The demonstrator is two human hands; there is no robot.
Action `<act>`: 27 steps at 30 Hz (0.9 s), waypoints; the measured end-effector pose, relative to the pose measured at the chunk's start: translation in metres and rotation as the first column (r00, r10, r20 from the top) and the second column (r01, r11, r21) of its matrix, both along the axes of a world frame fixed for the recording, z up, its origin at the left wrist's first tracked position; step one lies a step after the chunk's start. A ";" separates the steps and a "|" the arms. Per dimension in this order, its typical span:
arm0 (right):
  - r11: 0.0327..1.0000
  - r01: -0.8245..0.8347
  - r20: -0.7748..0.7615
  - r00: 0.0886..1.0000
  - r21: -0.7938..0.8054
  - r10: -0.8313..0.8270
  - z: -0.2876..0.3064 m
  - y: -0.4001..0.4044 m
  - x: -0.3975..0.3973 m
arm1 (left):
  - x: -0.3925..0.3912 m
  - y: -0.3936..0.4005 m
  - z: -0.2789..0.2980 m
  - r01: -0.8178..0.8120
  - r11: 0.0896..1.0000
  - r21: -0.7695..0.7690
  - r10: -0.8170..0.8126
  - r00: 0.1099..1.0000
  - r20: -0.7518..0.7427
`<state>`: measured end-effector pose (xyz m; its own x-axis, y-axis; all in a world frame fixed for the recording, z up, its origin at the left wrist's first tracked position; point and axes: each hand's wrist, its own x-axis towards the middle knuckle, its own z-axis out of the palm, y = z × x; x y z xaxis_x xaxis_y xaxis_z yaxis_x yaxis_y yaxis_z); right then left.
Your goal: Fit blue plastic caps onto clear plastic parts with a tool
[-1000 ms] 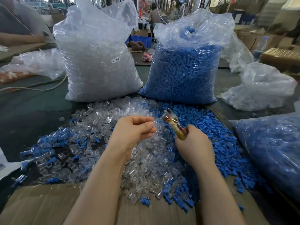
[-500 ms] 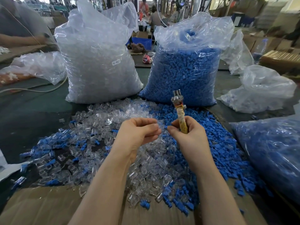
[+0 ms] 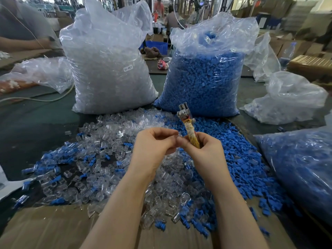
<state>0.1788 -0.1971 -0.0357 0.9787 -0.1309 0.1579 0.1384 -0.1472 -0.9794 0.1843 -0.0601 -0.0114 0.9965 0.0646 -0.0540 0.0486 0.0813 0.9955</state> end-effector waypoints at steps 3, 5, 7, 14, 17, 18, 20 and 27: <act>1.000 0.014 -0.019 1.000 0.004 -0.014 0.000 0.002 -0.001 | -0.001 0.002 0.000 0.023 1.000 0.017 -0.023 1.000 0.015; 0.999 0.043 -0.025 0.999 -0.011 -0.043 0.000 0.003 0.000 | -0.002 0.002 -0.001 0.025 1.000 0.006 -0.025 1.000 0.006; 0.998 0.059 -0.030 0.998 -0.012 -0.060 0.000 0.004 0.001 | -0.001 0.002 -0.002 0.016 1.000 -0.014 -0.017 1.000 -0.013; 0.994 0.103 0.020 0.995 -0.048 -0.102 -0.001 0.009 0.002 | 0.002 0.007 -0.004 -0.083 0.974 -0.211 0.060 0.992 -0.112; 0.989 0.147 0.081 0.986 -0.001 -0.146 0.000 0.010 0.003 | 0.002 0.007 -0.003 -0.083 0.966 -0.245 0.053 0.991 -0.127; 0.987 0.160 0.101 0.982 0.011 -0.161 -0.001 0.010 0.003 | 0.002 0.006 -0.002 -0.073 0.966 -0.250 0.042 0.991 -0.127; 0.984 0.177 0.125 0.976 0.018 -0.178 -0.001 0.011 0.003 | 0.000 0.004 0.000 -0.049 0.965 -0.258 0.018 0.992 -0.121; 0.974 0.225 0.182 0.959 -0.006 -0.220 -0.004 0.014 0.001 | -0.005 -0.002 0.005 -0.026 0.967 -0.255 0.002 0.995 -0.095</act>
